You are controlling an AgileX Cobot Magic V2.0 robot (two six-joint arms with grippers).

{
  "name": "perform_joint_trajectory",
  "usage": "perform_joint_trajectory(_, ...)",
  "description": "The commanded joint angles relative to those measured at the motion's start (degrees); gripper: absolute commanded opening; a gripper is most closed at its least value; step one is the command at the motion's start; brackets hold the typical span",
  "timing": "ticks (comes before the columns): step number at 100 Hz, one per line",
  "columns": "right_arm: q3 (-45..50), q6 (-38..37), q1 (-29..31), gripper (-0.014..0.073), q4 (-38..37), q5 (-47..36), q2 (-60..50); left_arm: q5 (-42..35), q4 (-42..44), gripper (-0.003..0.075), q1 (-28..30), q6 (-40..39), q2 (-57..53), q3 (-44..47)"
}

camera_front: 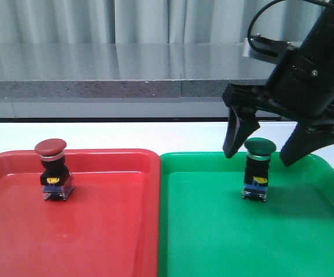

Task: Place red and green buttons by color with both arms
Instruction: 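Open the right gripper and raise it away from the button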

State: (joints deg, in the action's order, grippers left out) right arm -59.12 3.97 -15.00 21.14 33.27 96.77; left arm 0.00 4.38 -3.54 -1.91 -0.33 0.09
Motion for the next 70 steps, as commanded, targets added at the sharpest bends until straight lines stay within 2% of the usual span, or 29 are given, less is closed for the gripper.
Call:
perform_joint_trajectory(1, -1.24, 1.01, 0.00, 0.0655, 0.79, -2.55, -4.70, -4.48, -0.38, -0.0019, 0.13, -0.10, -1.80, 2.36)
perform_joint_trajectory(40, -0.86, 1.01, 0.06, 0.0655, -6.34, -3.31, -20.69, -4.48, -0.38, -0.0019, 0.13, -0.10, -1.80, 2.36)
perform_joint_trajectory(70, 5.54, 1.01, 0.06, 0.0655, -14.43, -9.56, -36.52, -4.48, -0.38, -0.0019, 0.13, -0.10, -1.80, 2.36)
